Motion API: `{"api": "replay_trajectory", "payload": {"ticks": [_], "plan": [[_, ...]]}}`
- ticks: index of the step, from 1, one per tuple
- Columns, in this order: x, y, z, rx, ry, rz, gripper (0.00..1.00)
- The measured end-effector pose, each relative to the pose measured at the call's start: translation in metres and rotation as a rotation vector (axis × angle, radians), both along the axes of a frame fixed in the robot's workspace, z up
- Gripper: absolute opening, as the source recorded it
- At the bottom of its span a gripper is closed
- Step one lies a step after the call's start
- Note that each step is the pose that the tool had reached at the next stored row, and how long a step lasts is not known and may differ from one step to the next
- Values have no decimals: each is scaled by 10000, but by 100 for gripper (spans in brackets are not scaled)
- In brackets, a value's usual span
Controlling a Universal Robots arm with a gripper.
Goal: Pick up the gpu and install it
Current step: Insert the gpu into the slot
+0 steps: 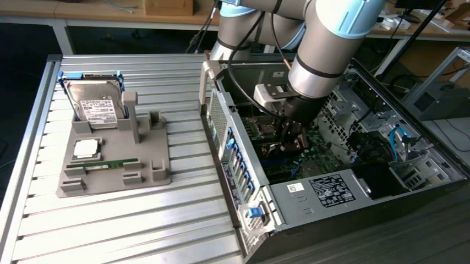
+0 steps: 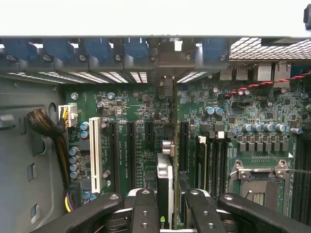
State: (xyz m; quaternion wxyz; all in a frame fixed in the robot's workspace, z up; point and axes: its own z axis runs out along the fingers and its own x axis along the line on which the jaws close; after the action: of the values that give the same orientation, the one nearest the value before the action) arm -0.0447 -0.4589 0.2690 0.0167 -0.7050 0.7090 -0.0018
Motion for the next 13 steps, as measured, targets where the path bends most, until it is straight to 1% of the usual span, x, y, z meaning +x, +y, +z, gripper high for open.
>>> {"api": "replay_trajectory", "payload": {"ticks": [3,8,13], "plan": [[0,-14,-20,21,0,0,27],[0,-22,-53,24,2,0,27],[0,-23,-79,65,-1,0,27]]}}
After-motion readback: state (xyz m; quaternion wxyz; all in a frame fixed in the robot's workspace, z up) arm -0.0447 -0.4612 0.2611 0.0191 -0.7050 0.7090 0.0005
